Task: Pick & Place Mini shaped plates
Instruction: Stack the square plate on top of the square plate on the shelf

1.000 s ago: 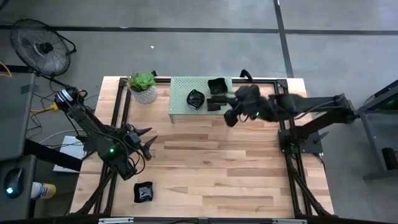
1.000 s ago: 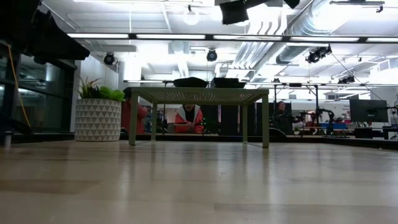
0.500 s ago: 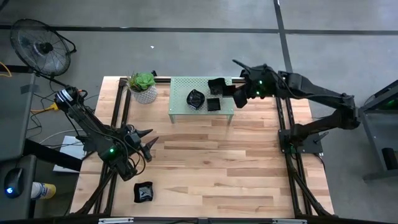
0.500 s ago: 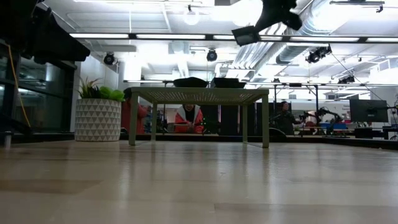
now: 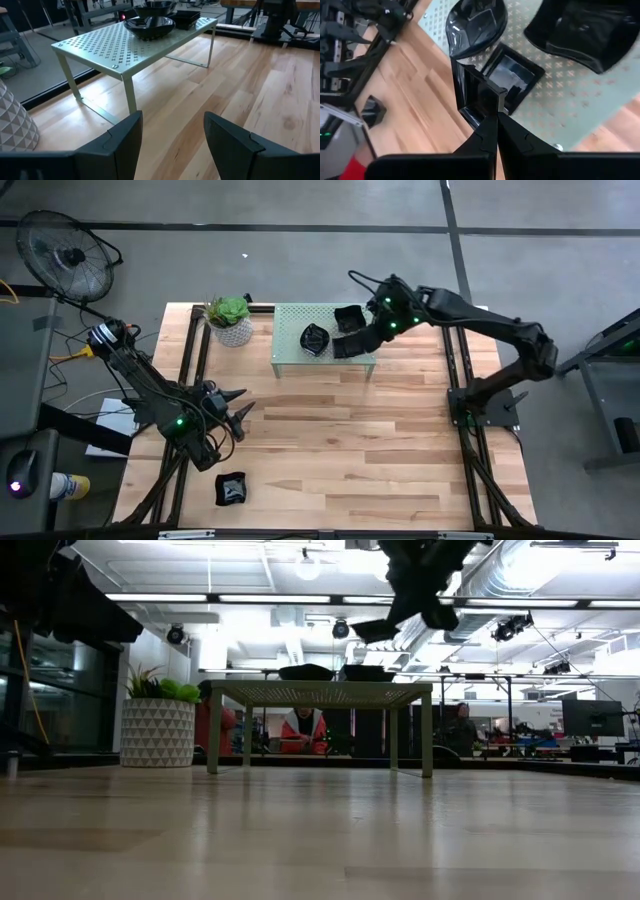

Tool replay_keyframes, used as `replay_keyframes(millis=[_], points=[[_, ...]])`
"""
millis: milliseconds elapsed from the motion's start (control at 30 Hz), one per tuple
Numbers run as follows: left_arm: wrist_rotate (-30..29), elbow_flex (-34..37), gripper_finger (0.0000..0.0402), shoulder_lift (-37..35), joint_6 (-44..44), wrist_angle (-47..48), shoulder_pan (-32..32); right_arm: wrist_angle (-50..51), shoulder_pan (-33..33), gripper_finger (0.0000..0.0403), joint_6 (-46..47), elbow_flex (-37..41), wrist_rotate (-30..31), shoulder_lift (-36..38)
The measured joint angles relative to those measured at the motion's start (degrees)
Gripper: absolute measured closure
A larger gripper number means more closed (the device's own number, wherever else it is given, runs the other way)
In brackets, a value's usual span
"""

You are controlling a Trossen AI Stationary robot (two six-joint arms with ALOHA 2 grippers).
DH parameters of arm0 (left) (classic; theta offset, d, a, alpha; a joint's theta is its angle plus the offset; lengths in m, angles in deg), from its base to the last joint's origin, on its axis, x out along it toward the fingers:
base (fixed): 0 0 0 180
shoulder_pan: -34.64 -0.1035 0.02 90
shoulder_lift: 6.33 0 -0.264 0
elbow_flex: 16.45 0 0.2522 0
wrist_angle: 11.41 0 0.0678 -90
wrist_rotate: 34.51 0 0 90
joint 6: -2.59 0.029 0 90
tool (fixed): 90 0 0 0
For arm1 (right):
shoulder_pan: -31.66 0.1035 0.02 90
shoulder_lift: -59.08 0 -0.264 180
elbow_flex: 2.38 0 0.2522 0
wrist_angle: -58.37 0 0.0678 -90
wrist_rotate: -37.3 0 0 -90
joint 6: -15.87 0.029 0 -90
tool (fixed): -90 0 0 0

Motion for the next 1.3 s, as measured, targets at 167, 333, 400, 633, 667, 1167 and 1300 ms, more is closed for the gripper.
replay_keyframes(millis=[167,333,400,633,667,1167,1300], points=[[0.2,0.0,0.0195,0.0,0.1,0.0,0.0,-4.0,-1.1,0.0403,1.5,0.0,-2.8,-2.9],[1.3,0.0,0.0195,0.0,0.1,0.0,0.0,-5.9,-2.0,0.0403,2.5,0.0,-5.2,-3.9],[1.8,0.0,0.0195,0.0,0.1,0.0,0.0,-5.5,-2.1,0.0403,3.0,0.0,-5.4,-4.4],[2.9,0.0,0.0195,0.0,0.1,0.0,0.0,-5.1,-2.7,0.0403,5.4,0.0,-8.8,-6.1],[2.9,0.0,0.0195,0.0,0.1,0.0,0.0,-5.0,-2.7,0.0403,5.8,0.0,-8.7,-6.3],[3.9,0.0,0.0195,0.0,0.1,0.1,0.0,-4.8,-4.3,0.0403,6.1,0.0,-6.6,-8.1],[3.8,0.0,0.0195,0.0,0.1,0.1,0.0,-6.8,-4.6,0.0403,6.4,0.0,-6.5,-8.1]])
